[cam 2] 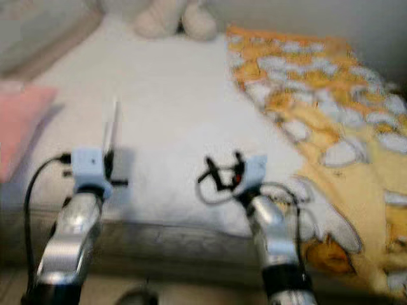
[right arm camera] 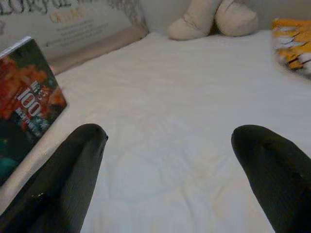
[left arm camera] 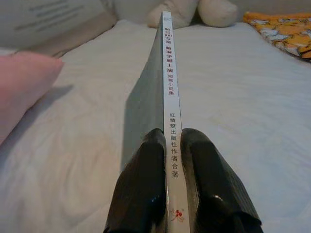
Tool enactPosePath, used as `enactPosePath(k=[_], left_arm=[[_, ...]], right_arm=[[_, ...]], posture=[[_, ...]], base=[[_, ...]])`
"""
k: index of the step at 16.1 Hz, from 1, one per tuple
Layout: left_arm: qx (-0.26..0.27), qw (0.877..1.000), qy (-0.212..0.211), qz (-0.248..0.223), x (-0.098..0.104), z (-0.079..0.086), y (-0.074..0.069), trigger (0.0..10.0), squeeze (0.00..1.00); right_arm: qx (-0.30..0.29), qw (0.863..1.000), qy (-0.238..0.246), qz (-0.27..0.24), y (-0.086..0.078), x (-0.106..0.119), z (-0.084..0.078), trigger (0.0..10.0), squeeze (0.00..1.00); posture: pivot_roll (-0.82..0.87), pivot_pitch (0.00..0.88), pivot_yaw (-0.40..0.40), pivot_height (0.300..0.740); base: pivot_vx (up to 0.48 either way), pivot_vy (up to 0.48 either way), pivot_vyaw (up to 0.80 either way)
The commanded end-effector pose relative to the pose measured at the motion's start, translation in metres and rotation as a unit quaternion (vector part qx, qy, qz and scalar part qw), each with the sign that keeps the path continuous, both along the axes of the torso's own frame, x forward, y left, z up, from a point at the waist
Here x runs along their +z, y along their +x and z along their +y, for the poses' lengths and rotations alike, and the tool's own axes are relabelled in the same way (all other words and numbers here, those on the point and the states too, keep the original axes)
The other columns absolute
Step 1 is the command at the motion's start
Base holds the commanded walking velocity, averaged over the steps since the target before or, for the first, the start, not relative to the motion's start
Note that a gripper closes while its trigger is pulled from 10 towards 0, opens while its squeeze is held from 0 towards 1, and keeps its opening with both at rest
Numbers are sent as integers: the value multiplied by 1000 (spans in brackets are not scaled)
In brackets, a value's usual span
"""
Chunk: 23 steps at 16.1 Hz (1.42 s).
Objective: Clean up the room
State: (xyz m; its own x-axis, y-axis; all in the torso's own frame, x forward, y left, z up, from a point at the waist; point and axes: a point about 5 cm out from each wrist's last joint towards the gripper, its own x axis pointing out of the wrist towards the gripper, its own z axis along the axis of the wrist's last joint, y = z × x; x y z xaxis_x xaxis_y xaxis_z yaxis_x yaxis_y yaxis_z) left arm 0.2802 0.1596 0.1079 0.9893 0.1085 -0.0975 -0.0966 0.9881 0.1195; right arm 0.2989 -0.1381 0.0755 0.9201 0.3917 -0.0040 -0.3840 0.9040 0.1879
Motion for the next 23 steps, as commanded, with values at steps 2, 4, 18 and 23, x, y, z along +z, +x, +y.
enactPosePath(k=[2,4,18,23], left_arm=[[1,1000,10,-19,11,-1,1,10000,0],[5,1000,14,-17,10,2,2,10000,0],[-34,998,-33,-41,10,15,26,10000,0],[-77,994,-26,-71,20,10,31,10000,0]], right_arm=[[9,1000,4,0,-1,-1,1,10000,0],[-14,1000,-10,3,1,-2,-2,10000,0],[-288,956,-25,-45,-7,5,-51,10000,0],[-257,966,-25,-33,-5,0,-37,10000,0]], posture=[[117,0,-43,740],[119,0,-44,740],[96,0,-41,740],[98,0,-41,740]], base=[[0,0,450],[0,0,441],[0,0,130],[0,192,0]])
